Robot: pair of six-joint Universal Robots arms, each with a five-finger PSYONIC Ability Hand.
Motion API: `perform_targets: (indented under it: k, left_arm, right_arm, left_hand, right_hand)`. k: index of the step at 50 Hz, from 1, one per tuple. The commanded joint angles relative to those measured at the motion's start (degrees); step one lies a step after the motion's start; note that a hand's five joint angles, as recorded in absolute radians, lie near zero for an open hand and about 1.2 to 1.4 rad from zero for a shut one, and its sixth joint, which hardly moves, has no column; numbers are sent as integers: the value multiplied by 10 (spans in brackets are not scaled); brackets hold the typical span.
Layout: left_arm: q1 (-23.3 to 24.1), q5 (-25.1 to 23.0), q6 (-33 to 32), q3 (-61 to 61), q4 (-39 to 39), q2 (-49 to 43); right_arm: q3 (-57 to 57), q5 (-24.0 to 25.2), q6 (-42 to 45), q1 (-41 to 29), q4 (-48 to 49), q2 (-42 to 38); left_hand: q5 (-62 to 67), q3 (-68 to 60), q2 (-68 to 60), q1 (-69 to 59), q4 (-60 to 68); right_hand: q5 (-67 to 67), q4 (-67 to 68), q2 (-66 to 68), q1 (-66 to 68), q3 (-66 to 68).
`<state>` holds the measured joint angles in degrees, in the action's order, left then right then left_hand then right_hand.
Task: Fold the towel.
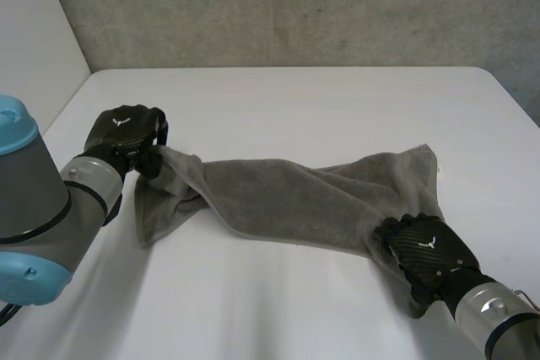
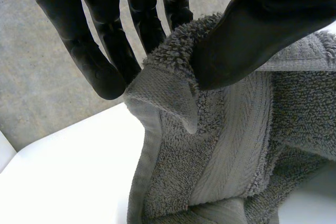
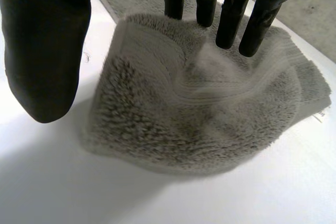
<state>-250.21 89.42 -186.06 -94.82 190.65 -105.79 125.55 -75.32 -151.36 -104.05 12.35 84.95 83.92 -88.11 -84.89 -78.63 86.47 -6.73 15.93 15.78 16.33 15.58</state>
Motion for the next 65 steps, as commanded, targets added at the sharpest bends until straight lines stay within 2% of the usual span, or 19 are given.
perform_targets:
  k: [1, 15, 27, 35, 36, 37, 38, 40, 42, 44, 45, 46, 47, 59, 65]
  left_arm:
    - [0, 0, 0, -5, 3, 0]
    - [0, 0, 0, -15, 21, 2]
    - [1, 0, 0, -22, 22, 5]
    - [1, 0, 0, -23, 22, 6]
    - [1, 0, 0, -23, 22, 6]
    - [1, 0, 0, -23, 22, 5]
    - [1, 0, 0, -23, 22, 6]
    - [1, 0, 0, -23, 22, 6]
    - [1, 0, 1, -24, 22, 6]
    - [1, 0, 1, -24, 22, 7]
    - [1, 0, 1, -24, 22, 7]
    - [1, 0, 1, -25, 22, 7]
    - [1, 0, 1, -25, 22, 7]
    - [2, -1, 1, -32, 25, 7]
    - [5, -1, 1, -34, 26, 6]
  right_arm:
    - [4, -21, 5, -3, 48, -16]
    - [7, -65, 0, 2, 79, -15]
    - [7, -70, -1, 23, 77, -8]
    - [15, -66, -2, 42, 74, 29]
    - [17, -62, -2, 48, 74, 36]
    - [19, -56, -2, 55, 74, 43]
    - [19, -56, -2, 55, 74, 43]
    - [21, -54, -2, 69, 75, 46]
    - [21, -54, -2, 75, 75, 46]
    - [19, -54, -2, 81, 74, 45]
    - [17, -52, -3, 84, 72, 45]
    - [17, -52, -3, 84, 72, 45]
    - [17, -51, -4, 86, 72, 44]
    - [13, -47, -23, 89, 71, 17]
    - [13, -51, -23, 86, 70, 1]
  left_hand:
    - [-139, 81, 49, -14, -65]
    - [-139, 81, 49, -14, -65]
    - [-139, 81, 49, -14, -65]
    - [-139, 81, 49, -14, -65]
    - [-139, 81, 49, -14, -65]
    - [-139, 81, 49, -14, -65]
    - [-139, 81, 49, -14, -65]
    - [-139, 81, 49, -14, -65]
    - [-139, 81, 49, -14, -65]
    - [-139, 81, 49, -14, -65]
    - [-139, 81, 49, -14, -65]
    - [-139, 81, 49, -14, -65]
    - [-139, 81, 49, -14, -65]
    - [-139, 81, 49, -14, -65]
    - [-139, 81, 49, -14, -65]
  right_hand:
    - [-36, 44, 45, 40, 48]
    - [-88, 96, 98, 92, 100]
    - [-88, 96, 98, 92, 100]
    - [-98, 106, 108, 102, 110]
    - [-148, 156, 158, 152, 160]
    - [-257, 265, 267, 261, 269]
    - [-258, 266, 268, 262, 270]
    - [-417, 425, 427, 421, 429]
    - [-421, 429, 431, 425, 433]
    - [-376, 384, 386, 380, 388]
    - [-246, 254, 255, 250, 258]
    - [-245, 253, 254, 249, 256]
    - [-103, 111, 113, 107, 115]
    - [-78, 86, 88, 82, 90]
    - [-120, 128, 130, 124, 132]
